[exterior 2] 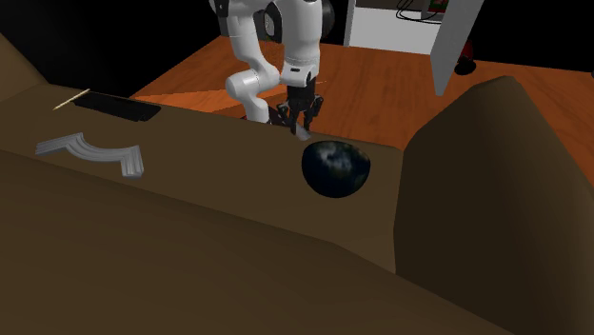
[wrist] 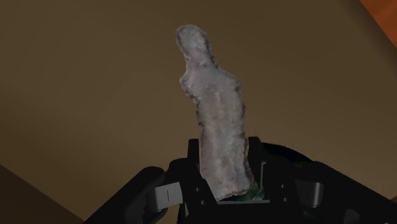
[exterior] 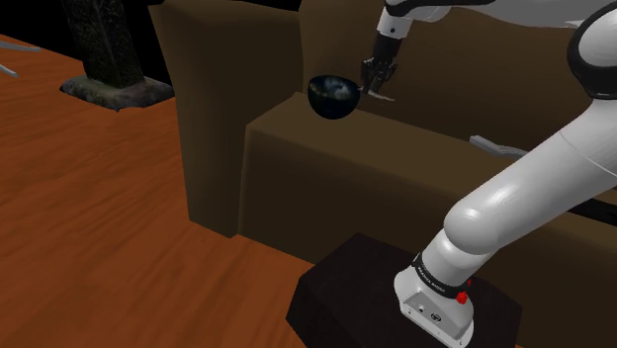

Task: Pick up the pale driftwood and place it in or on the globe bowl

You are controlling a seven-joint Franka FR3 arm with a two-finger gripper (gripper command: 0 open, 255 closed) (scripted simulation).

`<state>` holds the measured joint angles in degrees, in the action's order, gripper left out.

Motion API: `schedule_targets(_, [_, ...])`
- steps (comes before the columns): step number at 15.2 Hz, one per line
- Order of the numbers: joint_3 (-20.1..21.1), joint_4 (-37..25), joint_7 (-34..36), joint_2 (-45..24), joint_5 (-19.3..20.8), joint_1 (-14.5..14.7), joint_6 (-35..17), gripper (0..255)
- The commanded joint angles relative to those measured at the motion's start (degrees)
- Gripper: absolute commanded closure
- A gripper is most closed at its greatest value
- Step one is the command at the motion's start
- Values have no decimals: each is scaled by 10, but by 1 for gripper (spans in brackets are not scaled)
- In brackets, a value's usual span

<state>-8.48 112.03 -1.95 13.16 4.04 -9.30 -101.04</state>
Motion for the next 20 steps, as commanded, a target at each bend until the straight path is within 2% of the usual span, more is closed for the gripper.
schedule_targets(1, [0,-18,-1,-1,0,0,17,255])
schedule_targets(10, [1,-94,-5,-12,-3,1,82,255])
schedule_targets(16, [5,-262,4,-155,-23,8,108,255])
schedule_targets(20, [8,-413,9,-267,-37,8,149,255])
